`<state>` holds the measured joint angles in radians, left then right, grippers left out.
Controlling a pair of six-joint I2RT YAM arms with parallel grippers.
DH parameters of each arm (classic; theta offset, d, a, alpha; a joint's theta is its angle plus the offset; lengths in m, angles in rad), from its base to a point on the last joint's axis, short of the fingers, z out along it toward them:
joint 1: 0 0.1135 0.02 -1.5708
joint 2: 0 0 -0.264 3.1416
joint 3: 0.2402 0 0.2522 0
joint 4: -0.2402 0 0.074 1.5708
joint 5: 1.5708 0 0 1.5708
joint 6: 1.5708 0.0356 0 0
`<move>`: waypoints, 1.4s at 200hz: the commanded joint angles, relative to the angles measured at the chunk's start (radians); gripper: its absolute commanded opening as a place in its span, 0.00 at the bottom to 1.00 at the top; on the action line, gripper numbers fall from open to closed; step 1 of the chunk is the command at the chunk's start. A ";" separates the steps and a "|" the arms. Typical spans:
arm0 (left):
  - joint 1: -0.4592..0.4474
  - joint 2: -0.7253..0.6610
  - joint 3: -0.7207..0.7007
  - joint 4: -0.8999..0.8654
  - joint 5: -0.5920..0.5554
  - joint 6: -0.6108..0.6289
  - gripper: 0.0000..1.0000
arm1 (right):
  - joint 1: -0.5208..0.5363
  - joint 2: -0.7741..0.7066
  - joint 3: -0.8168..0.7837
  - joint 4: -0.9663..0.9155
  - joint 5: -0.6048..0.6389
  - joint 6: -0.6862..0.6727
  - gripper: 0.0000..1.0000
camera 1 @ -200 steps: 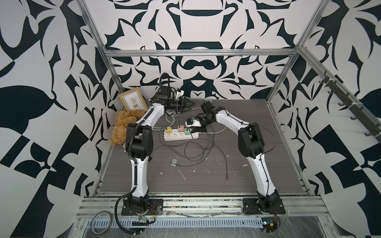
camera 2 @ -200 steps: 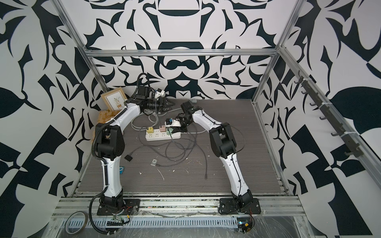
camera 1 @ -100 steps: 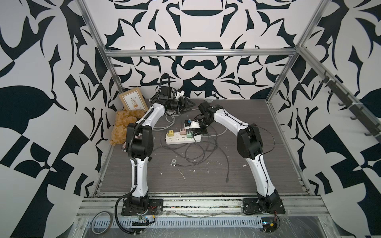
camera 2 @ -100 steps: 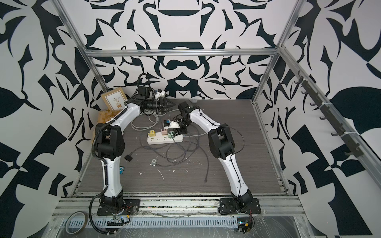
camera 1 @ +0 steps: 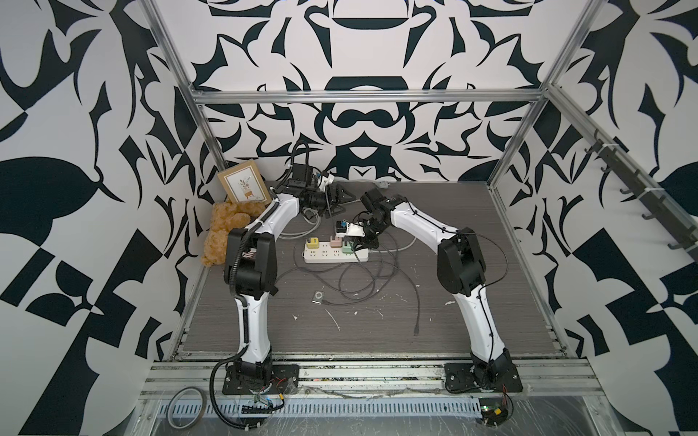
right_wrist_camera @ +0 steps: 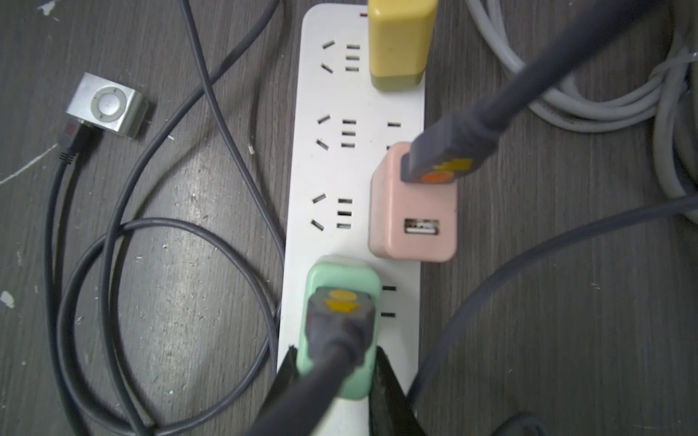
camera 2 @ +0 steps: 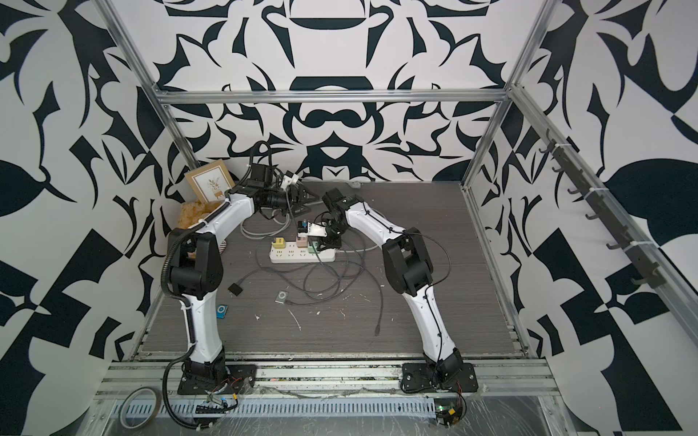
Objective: Charge mp3
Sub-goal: Insert the plug into the socket.
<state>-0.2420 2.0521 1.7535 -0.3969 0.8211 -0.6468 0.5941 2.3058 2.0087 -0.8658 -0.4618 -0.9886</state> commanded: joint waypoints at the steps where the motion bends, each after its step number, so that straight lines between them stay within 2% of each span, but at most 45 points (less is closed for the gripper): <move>1: 0.004 -0.059 -0.008 -0.077 -0.044 0.008 0.81 | 0.040 0.108 -0.041 -0.241 0.172 0.045 0.00; 40: 0.003 -0.097 -0.056 -0.159 -0.115 -0.001 0.80 | 0.081 0.110 -0.080 -0.264 0.266 0.069 0.00; 73: 0.005 -0.155 -0.146 -0.115 -0.147 -0.062 0.80 | 0.112 0.109 -0.099 -0.256 0.359 0.122 0.00; 107: 0.005 -0.190 -0.188 -0.084 -0.164 -0.095 0.81 | 0.147 0.124 -0.064 -0.268 0.395 0.198 0.00; 152: 0.006 -0.185 -0.213 -0.112 -0.190 -0.100 0.81 | 0.162 0.129 -0.003 -0.287 0.346 0.274 0.00; 204: 0.015 -0.174 -0.179 -0.092 -0.180 -0.113 0.84 | 0.161 0.039 -0.012 -0.191 0.276 0.336 0.00; 210: 0.018 -0.173 -0.171 -0.090 -0.180 -0.113 0.88 | 0.161 0.024 -0.014 -0.175 0.269 0.345 0.00; 225: 0.024 -0.169 -0.154 -0.088 -0.175 -0.113 0.89 | 0.161 -0.006 -0.018 -0.145 0.245 0.367 0.07; 280: 0.032 -0.155 -0.121 -0.081 -0.152 -0.106 0.90 | 0.151 -0.076 -0.048 -0.081 0.195 0.427 0.21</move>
<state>-0.2165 1.8954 1.5963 -0.4900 0.6407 -0.7582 0.7330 2.2570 1.9999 -0.8928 -0.1997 -0.6209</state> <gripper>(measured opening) 0.897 0.258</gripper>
